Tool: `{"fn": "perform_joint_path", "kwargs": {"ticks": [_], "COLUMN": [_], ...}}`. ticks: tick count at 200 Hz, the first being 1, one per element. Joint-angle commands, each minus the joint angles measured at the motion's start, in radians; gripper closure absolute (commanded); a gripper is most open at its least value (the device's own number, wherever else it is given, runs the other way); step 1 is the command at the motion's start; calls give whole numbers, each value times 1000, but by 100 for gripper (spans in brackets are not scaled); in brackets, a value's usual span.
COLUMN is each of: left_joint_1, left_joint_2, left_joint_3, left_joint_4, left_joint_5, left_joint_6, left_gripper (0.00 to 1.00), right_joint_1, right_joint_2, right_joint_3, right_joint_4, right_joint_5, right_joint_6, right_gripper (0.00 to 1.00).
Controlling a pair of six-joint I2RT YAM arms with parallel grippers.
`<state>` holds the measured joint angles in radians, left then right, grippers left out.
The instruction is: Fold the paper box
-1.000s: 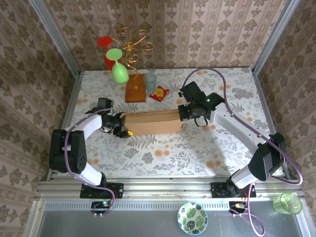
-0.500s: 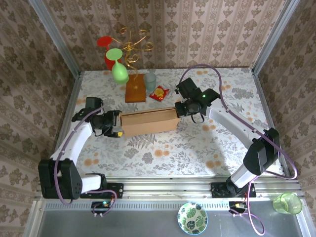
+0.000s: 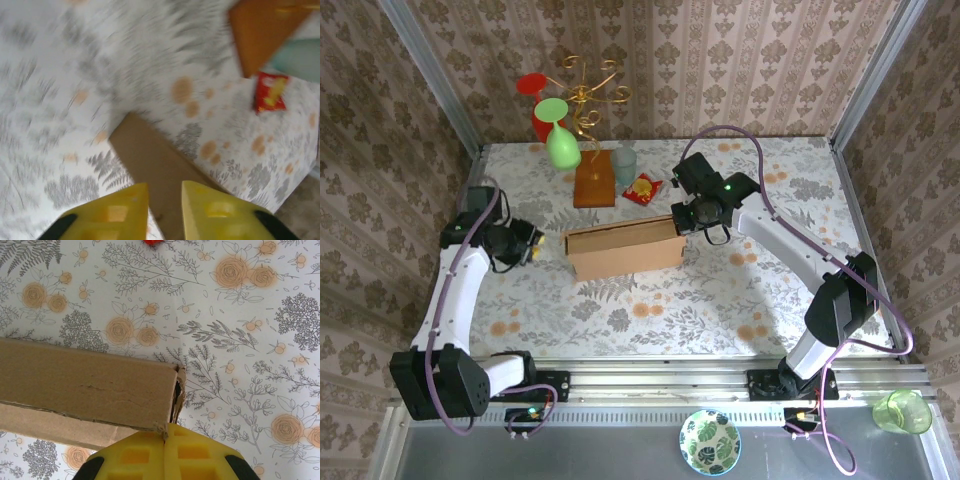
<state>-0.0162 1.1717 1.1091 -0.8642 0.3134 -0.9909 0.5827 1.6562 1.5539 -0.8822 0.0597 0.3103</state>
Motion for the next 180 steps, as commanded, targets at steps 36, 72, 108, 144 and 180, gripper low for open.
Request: {"fn": "perform_joint_path", "kwargs": {"ticks": [36,72,108,144,180], "left_joint_1": [-41,-122,-152,-167,-181], "left_joint_2": [4,-3,7,32,69], "left_joint_3": [67,86,96,91,115], "left_joint_4": [-91,-91,-79,-94,-49], "left_joint_5": [48,-39,-40,-79,-59], "left_joint_6": [622,783,885,925,900], "left_gripper": [82,70,57,54,57], "right_joint_1": [-12,-17,-18,-18,-18], "right_joint_2": [31,41,45,45,44], "right_joint_3": [31,45,50,50,44], "right_joint_4": [-70,-80,-85,-87,-86], "right_joint_5": [-40,-52,-57,-60,-62], "right_joint_6": [-19,-24,-24,-23,-20], "right_gripper": [100,100,100,100,100]}}
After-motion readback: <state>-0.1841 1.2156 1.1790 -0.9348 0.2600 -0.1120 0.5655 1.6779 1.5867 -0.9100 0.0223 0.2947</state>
